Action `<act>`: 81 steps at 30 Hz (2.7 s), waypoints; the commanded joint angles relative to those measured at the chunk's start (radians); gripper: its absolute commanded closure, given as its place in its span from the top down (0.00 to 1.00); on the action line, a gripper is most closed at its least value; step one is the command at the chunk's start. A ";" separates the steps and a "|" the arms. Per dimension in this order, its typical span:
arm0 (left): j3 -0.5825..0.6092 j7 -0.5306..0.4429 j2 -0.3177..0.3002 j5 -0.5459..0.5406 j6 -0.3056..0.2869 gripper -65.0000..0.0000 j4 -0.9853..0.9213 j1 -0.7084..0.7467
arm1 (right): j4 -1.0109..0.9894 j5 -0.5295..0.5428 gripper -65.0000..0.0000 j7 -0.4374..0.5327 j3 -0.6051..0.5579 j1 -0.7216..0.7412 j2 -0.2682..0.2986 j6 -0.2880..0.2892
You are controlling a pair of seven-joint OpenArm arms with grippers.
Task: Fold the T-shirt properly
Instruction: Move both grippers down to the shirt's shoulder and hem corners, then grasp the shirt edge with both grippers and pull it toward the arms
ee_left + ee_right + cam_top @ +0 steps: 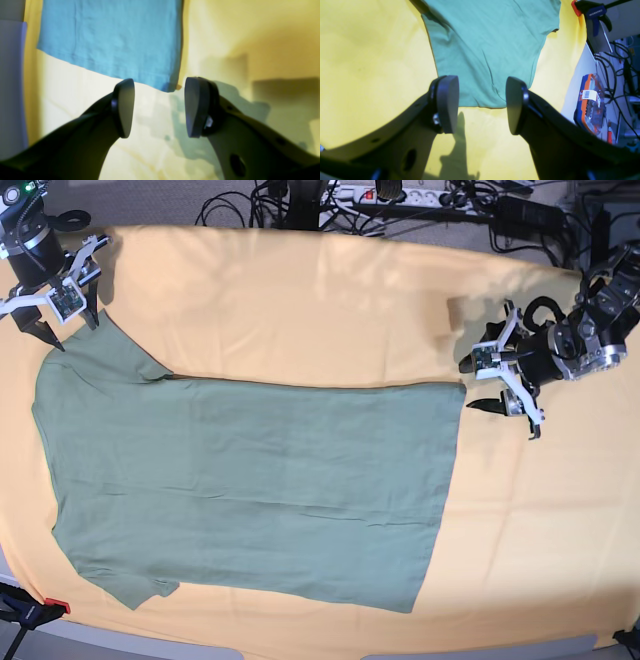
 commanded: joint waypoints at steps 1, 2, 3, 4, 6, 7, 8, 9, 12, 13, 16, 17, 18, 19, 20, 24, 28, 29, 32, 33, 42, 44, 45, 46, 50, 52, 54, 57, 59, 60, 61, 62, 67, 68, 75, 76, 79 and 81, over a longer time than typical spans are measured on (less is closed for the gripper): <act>0.022 -0.023 -0.011 0.005 0.018 0.50 -0.011 -0.050 | 0.012 0.000 0.50 0.019 0.009 -0.004 0.006 -0.010; 0.058 -0.025 -0.001 0.011 0.017 0.50 -0.034 -0.084 | 0.012 0.000 0.50 0.019 0.009 -0.003 0.000 -0.010; 0.090 -0.027 0.011 0.011 0.017 0.50 -0.058 -0.116 | 0.012 0.010 0.50 0.019 0.009 -0.003 -0.003 -0.009; 0.120 -0.030 0.023 0.011 0.017 0.50 -0.080 -0.146 | 0.012 0.033 0.50 0.019 0.009 -0.003 -0.006 -0.004; 0.173 -0.037 0.050 0.011 0.017 0.50 -0.122 -0.199 | 0.012 0.063 0.50 0.019 0.009 -0.003 -0.017 0.021; 0.196 -0.037 0.064 0.011 0.017 0.50 -0.140 -0.222 | 0.012 0.074 0.50 0.019 0.009 -0.003 -0.023 0.041; 0.217 -0.037 0.078 0.011 0.016 0.50 -0.155 -0.242 | 0.012 0.073 0.50 0.018 0.009 -0.003 -0.027 0.059; 0.236 -0.037 0.091 0.011 0.016 0.50 -0.169 -0.260 | 0.012 0.073 0.50 0.018 0.009 -0.004 -0.030 0.079; 0.276 -0.037 0.130 0.011 0.013 0.41 -0.204 -0.304 | 0.011 0.073 0.51 0.018 0.009 -0.003 -0.030 0.103; 0.283 -0.037 0.139 0.011 0.011 0.29 -0.209 -0.311 | 0.011 0.073 0.51 0.019 0.009 -0.003 -0.029 0.102; 0.287 -0.036 0.149 0.008 0.002 0.00 -0.211 -0.318 | 0.009 0.074 0.51 0.019 0.008 -0.003 -0.026 0.105; 0.287 -0.036 0.148 0.006 0.002 0.00 -0.211 -0.318 | 0.004 0.074 0.52 0.024 0.007 -0.003 -0.026 0.115; 0.287 -0.035 0.148 0.007 0.002 0.00 -0.211 -0.318 | -0.009 0.074 0.52 0.042 0.006 -0.003 -0.023 0.130; 0.287 -0.034 0.148 0.007 0.002 0.00 -0.211 -0.318 | -0.027 0.074 0.54 0.060 0.003 -0.002 -0.017 0.139; 0.287 -0.033 0.148 0.007 0.003 0.00 -0.211 -0.318 | -0.047 0.073 0.56 0.072 -0.003 0.001 -0.007 0.140; 0.287 -0.033 0.148 0.006 0.002 0.00 -0.211 -0.318 | -0.142 0.066 0.58 0.066 -0.042 0.050 0.027 0.135; 0.287 -0.031 0.145 0.003 0.003 0.00 -0.211 -0.318 | -0.241 0.066 0.58 0.038 -0.104 0.113 0.040 0.140; 0.287 -0.032 0.145 0.003 0.003 0.00 -0.211 -0.318 | -0.256 0.066 0.58 0.029 -0.124 0.130 0.040 0.140; 0.287 -0.033 0.146 -0.001 0.002 0.00 -0.211 -0.318 | -0.283 0.053 0.58 0.006 -0.187 0.172 0.041 0.139; 0.287 -0.032 0.145 -0.001 0.003 0.00 -0.211 -0.318 | -0.293 0.029 0.58 0.004 -0.209 0.185 0.043 0.139; 0.287 -0.029 0.145 -0.001 0.002 0.00 -0.211 -0.318 | -0.448 -0.137 0.58 -0.035 -0.308 0.285 0.113 0.056; 0.287 -0.029 0.145 -0.001 0.002 0.00 -0.211 -0.318 | -0.470 -0.136 0.58 -0.050 -0.308 0.285 0.129 0.060; 0.287 -0.030 0.146 -0.001 0.002 0.00 -0.211 -0.318 | -0.477 -0.135 0.58 -0.050 -0.308 0.285 0.137 0.068; 0.287 -0.034 0.146 -0.001 0.002 0.00 -0.211 -0.318 | -0.479 -0.133 0.58 -0.050 -0.308 0.285 0.141 0.084; 0.287 -0.033 0.145 -0.006 0.002 0.00 -0.211 -0.318 | -0.479 -0.110 0.55 -0.050 -0.308 0.285 0.145 0.130; 0.287 -0.029 0.143 -0.021 0.002 0.00 -0.211 -0.318 | -0.479 -0.106 0.49 -0.050 -0.308 0.285 0.144 0.129; 0.287 -0.029 0.143 -0.027 0.002 0.00 -0.211 -0.318 | -0.479 -0.073 0.43 -0.052 -0.308 0.285 0.144 0.109; 0.287 -0.032 0.145 -0.027 0.002 0.00 -0.210 -0.318 | -0.478 0.016 0.02 -0.061 -0.308 0.285 0.140 0.046; 0.287 -0.033 0.145 -0.027 0.002 0.00 -0.210 -0.319 | -0.478 0.021 0.00 -0.049 -0.308 0.297 0.138 0.017; 0.287 -0.032 0.145 -0.026 0.002 0.00 -0.210 -0.322 | -0.478 0.020 0.00 -0.042 -0.308 0.307 0.139 0.008; 0.287 -0.033 0.143 -0.026 0.002 0.00 -0.210 -0.327 | -0.477 0.016 0.00 -0.037 -0.307 0.320 0.140 -0.005; 0.287 -0.032 0.140 -0.026 0.002 0.00 -0.210 -0.335 | -0.477 0.014 0.00 -0.038 -0.305 0.332 0.139 -0.014; 0.287 -0.033 0.116 -0.027 0.001 0.00 -0.206 -0.391 | -0.435 0.014 0.00 -0.055 -0.303 0.344 0.140 -0.057; 0.287 -0.033 0.109 -0.030 -0.003 0.00 -0.203 -0.396 | -0.416 0.014 0.00 -0.074 -0.303 0.338 0.140 -0.056; 0.287 -0.037 0.056 -0.118 -0.243 0.00 -0.155 -0.398 | -0.231 -0.015 0.00 -0.164 -0.291 0.243 0.167 -0.057; 0.287 -0.037 0.047 -0.139 -0.270 0.00 -0.146 -0.398 | -0.203 -0.041 0.00 -0.177 -0.286 0.222 0.176 -0.057; 0.287 -0.037 0.016 -0.186 -0.282 0.00 -0.115 -0.398 | -0.130 -0.074 0.00 -0.237 -0.275 0.147 0.203 -0.057; 0.287 -0.037 0.000 -0.198 -0.282 0.00 -0.097 -0.398 | -0.097 -0.077 0.00 -0.274 -0.275 0.096 0.219 -0.056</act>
